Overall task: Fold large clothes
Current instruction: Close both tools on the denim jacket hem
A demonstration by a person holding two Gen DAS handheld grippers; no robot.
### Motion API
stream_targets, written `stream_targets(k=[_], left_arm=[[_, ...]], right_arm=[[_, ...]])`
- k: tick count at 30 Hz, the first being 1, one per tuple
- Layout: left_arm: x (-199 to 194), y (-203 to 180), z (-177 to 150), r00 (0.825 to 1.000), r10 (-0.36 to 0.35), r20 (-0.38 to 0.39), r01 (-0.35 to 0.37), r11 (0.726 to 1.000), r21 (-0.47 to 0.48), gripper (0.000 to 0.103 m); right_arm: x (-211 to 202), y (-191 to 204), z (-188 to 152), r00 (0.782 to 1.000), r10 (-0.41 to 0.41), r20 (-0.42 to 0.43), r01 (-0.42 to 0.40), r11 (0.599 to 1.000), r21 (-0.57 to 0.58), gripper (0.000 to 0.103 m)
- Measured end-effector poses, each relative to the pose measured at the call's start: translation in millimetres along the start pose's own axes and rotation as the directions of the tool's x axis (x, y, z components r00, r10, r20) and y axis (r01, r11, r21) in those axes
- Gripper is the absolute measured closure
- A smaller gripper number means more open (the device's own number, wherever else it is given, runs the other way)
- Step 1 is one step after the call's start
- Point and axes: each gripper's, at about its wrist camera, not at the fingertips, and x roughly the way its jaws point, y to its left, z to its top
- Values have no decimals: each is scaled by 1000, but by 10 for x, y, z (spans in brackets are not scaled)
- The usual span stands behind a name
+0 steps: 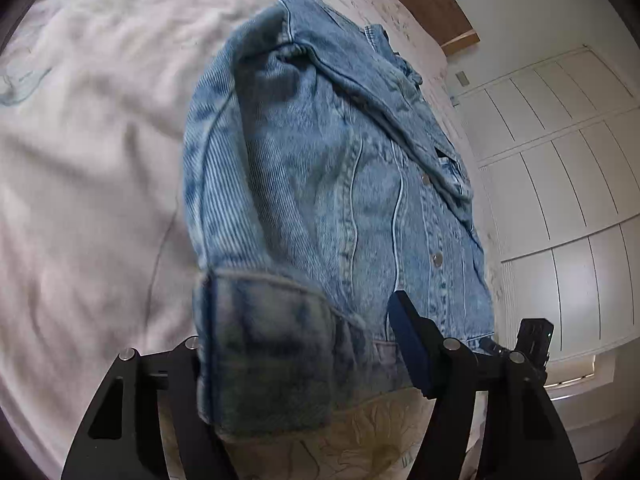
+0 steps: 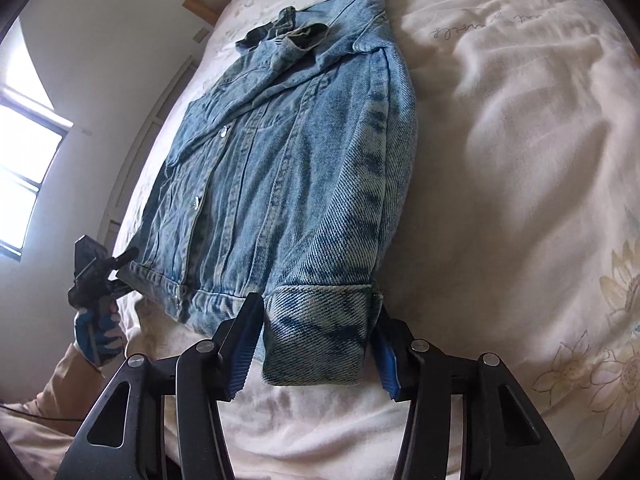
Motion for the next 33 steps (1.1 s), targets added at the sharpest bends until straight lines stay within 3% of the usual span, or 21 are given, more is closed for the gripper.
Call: stream_targets(k=[5,12,18,25,33], left_arm=[[-46,57,-71,1000,-21,13,21,999,-35,49],[-107,67,-120,1000,-22,19,23,998,-50,49],[-152,127,-96,999,-20,31,23,997,-76,49],[-197,136,-125,999,-11,47,15,996,-86,54],[-346,96,-174,997,-2,74,8,997,-82,61]], right_arm=[[63,-43,11,1000,0,-13,1,1000,10,51],[42,-139,0,999,44,-4,-44,998,45,51],[-36,-276,134,998,42,50,-46,996,80,51],[17,-231,117,995,100,12,-101,993,68,49],[-98,-92,70,990,140,26,-140,990,16,58]])
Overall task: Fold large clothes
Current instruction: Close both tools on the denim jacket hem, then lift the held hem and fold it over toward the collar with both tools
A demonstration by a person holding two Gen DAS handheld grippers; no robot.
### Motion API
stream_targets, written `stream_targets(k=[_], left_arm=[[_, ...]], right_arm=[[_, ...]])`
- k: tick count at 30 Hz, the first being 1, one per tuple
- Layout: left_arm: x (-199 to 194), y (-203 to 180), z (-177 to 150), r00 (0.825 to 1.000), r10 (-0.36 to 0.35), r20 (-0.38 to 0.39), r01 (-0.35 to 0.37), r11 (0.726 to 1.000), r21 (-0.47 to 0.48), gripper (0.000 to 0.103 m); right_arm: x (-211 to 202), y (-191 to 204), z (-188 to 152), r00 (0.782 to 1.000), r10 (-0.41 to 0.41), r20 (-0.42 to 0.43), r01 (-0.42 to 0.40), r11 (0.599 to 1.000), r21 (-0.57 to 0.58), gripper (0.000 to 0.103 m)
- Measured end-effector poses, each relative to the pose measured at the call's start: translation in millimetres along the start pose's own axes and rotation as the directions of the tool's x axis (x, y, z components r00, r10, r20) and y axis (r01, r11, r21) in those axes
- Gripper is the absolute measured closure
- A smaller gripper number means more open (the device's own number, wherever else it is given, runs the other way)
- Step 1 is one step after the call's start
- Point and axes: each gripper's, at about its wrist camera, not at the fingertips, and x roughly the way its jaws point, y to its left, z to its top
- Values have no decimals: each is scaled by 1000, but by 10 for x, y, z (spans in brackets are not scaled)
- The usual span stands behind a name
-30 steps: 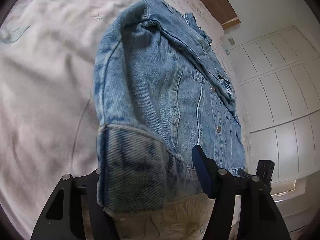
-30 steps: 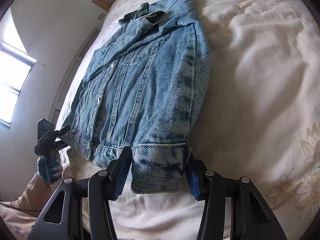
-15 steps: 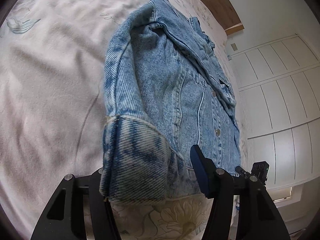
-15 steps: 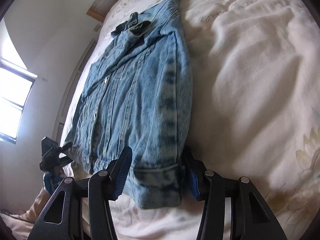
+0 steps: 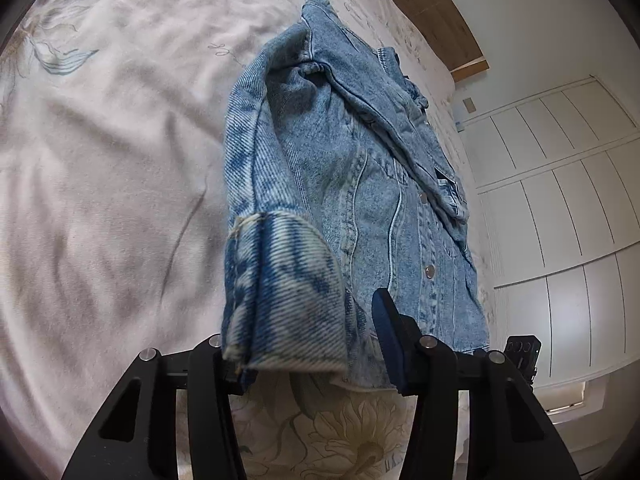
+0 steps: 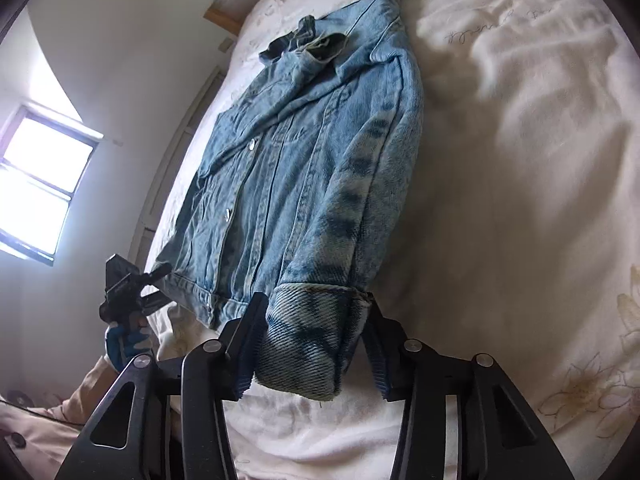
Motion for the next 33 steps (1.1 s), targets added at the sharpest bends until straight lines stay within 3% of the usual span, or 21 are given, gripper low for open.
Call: stream_targets(k=[6,10,13,20,24,27,33], left_arm=[[-13,-1,-56,997,78,-2,-78,997,7,74],[22,-26,-75,996,93,7,-93,996,-7,75],[41,-48,-94,995,98,17,-98,995,-19,76],[-29,-107,-88,993,104,48,-103,995,-17,82],[-110,-168,-21,992,89,85,-88,996,-22,90],[-206,-202,68,991,43,123,-38,998,-42,93],[-306,-425,288,986,-15,165,15,1000,-1,94]], right_arm=[[61,-102,-43,998,-59,-35,60,998,24,68],[113,-130,-74,998,-18,-53,21,999,45,69],[179,-68,-103,996,-49,-81,50,999,7,69],[130,-12,-124,998,-49,-37,49,999,7,85],[41,113,-68,999,-40,12,40,999,-18,87],[-26,158,-13,999,-21,51,22,1000,-16,87],[-244,315,169,986,48,160,-45,999,-20,88]])
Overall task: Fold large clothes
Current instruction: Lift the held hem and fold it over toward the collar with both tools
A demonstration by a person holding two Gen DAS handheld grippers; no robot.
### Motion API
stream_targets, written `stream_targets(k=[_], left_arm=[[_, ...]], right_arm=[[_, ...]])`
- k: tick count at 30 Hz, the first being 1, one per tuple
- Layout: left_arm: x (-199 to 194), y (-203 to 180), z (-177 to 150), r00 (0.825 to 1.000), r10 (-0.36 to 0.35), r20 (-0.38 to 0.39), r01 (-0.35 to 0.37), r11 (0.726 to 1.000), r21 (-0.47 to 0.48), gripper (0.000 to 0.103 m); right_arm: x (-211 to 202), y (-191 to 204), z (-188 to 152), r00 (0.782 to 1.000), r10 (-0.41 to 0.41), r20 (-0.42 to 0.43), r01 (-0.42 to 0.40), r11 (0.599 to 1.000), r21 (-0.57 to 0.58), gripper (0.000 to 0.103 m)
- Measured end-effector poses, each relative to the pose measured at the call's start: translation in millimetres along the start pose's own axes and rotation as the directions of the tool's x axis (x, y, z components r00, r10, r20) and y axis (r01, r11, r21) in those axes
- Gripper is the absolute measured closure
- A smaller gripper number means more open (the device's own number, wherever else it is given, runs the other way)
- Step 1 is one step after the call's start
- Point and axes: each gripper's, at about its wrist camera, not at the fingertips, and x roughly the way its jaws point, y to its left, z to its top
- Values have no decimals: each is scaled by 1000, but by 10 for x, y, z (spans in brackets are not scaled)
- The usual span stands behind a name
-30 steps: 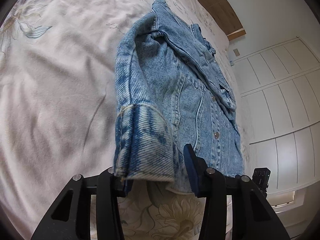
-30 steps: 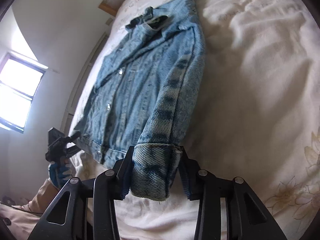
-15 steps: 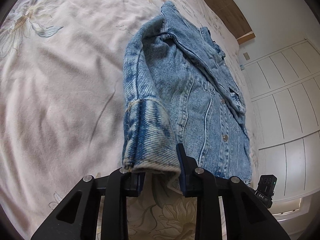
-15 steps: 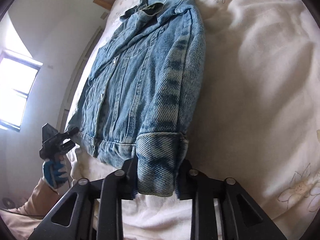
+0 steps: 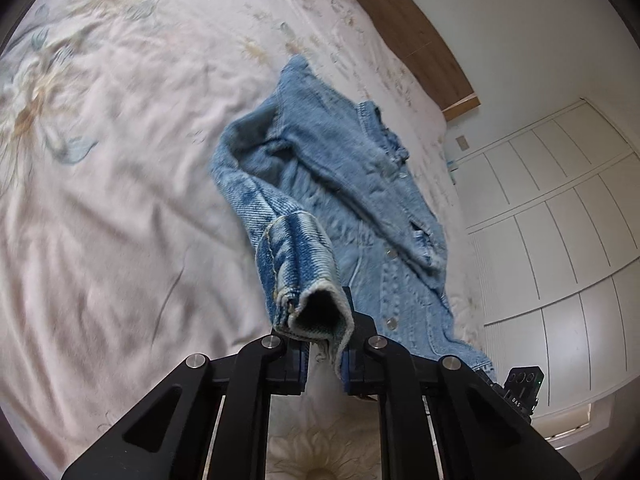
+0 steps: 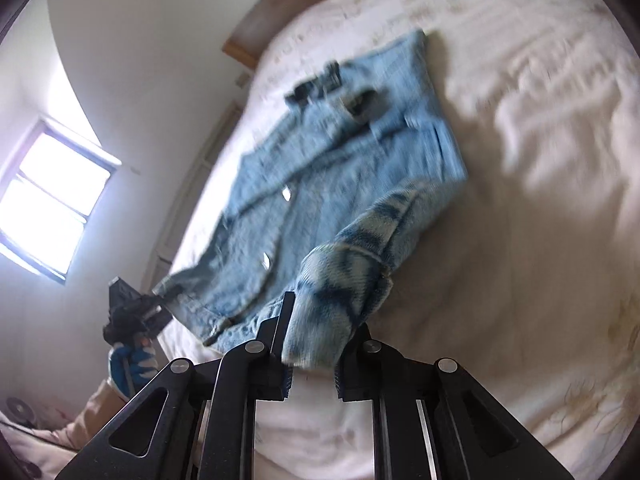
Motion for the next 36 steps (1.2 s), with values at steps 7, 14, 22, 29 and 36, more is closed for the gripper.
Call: stream_targets(k=[7,14,22,29,36], left_arm=[[-58,-263,352,994,-78,72,77,997,19,94],[-72,-670,918,980,-157,122,149,986,74,94],[324,-1133,1777,970,-193,149,174,976,132,94],[1184,-1085,2405,986,-102,130,87,989,117,94],[2089,-616,2645,997,54,57,-59,994,92,94]], right_arm=[[-135,243,423,995,33,96,-30,999,-32,89],[-223,435,1075,977,72,202,-64,997,-45,90],[-114,445,1966,949,79,304,-82,997,-3,93],[406,65,2700,946,-10,325,-28,993,112,94],[1178,-551,3101,959,-134,250,75,970,233,94]])
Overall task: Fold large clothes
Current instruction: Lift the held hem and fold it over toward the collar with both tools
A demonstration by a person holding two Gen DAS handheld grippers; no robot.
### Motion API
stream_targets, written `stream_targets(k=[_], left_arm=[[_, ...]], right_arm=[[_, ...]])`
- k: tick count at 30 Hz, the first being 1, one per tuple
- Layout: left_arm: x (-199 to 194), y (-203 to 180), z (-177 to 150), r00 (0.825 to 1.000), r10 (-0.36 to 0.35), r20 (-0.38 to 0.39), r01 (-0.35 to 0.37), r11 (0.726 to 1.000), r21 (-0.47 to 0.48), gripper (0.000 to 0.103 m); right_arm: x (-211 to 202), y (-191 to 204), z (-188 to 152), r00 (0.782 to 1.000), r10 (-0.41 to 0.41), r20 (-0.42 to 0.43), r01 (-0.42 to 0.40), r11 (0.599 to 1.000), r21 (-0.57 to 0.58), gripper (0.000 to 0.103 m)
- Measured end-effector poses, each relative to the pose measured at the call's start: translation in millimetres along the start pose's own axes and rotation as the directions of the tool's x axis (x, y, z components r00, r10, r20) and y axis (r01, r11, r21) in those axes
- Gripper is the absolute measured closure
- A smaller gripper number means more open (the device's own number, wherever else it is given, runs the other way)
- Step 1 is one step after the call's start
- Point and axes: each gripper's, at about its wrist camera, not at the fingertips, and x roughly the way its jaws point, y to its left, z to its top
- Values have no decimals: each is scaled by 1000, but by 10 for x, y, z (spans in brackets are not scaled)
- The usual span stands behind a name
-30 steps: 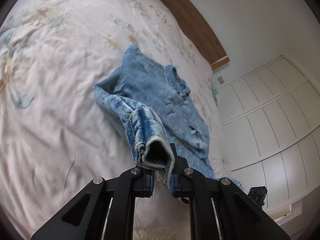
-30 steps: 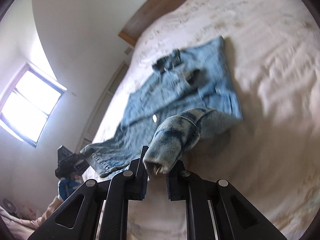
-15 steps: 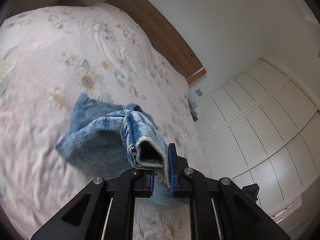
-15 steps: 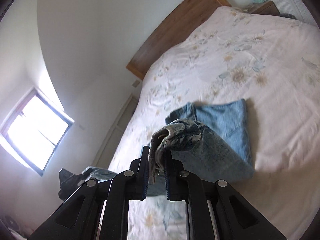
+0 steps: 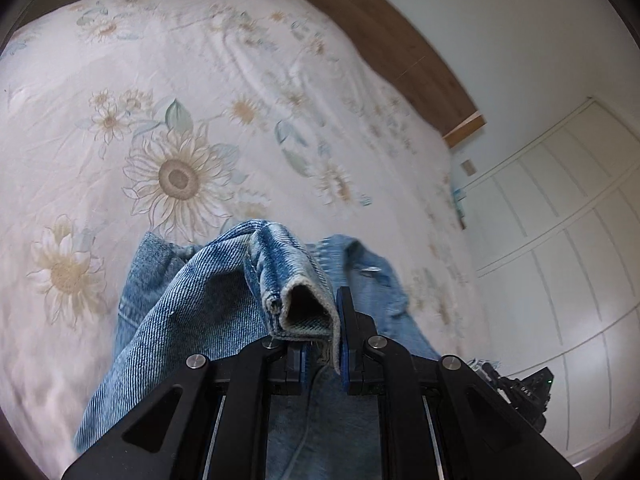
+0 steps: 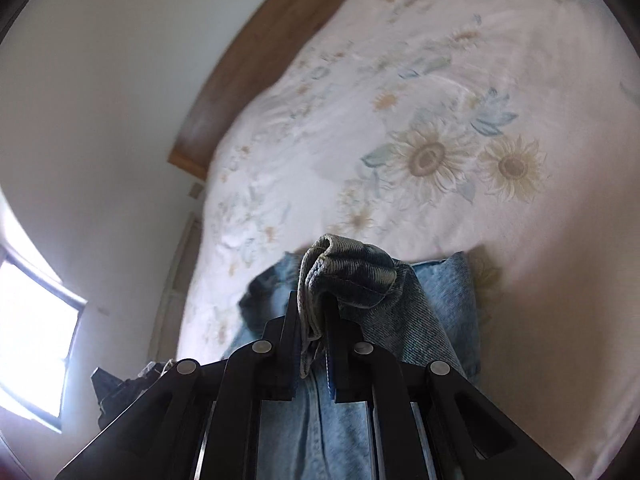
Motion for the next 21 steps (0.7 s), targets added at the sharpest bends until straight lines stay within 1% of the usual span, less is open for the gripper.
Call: stream_targets(k=[4,5,7,8,9,10,11,12,14,15,16,19,21], left_arm=[[428,279,8,997,60,-54,-61,998,-13,93],[486,318,6,996,62,-64,-64,998,-23,90],[596,453,3,995,53,-85,-58,997,-60,89],[607,477,1,995,48,-93,-55,996,-71,86],[618,511,-2,995,36,-96,-43,996,-78,80],[612,535,-5,995,18,-93,-26,996,-84,76],[589,541,-1,996,3,-90,-11,996,-89,66],[570,549,7,996,-15,-87,7,995,-95,60],[517,537,40,997,-26,-76,19,995,-95,56],[469,492,68,998,-21,-67,15,996,-89,53],[414,469,93,998,-14,-57,9,997,-81,52],[246,398,172,999,-6,-32,4,999,-52,50],[98,308,192,999,29,-14,-29,1000,-1,50]], right_arm=[[435,-237,56,997,-72,-33,73,997,26,94],[498,-271,59,996,-85,-38,87,996,30,94],[608,-340,68,993,-104,-49,106,993,50,93],[643,-361,72,993,-110,-52,112,992,55,92],[652,-375,71,992,-110,-54,114,992,61,91],[678,-401,83,992,-110,-55,114,991,72,86],[685,-401,83,992,-111,-52,115,991,75,78],[688,-396,93,993,-112,-44,115,990,76,75],[686,-354,134,993,-110,-36,112,992,63,65],[682,-331,150,993,-111,-37,113,992,57,62],[679,-294,167,992,-116,-41,118,992,45,58],[634,-175,202,990,-139,-34,139,990,2,53],[588,-82,204,987,-158,-24,157,987,-30,49]])
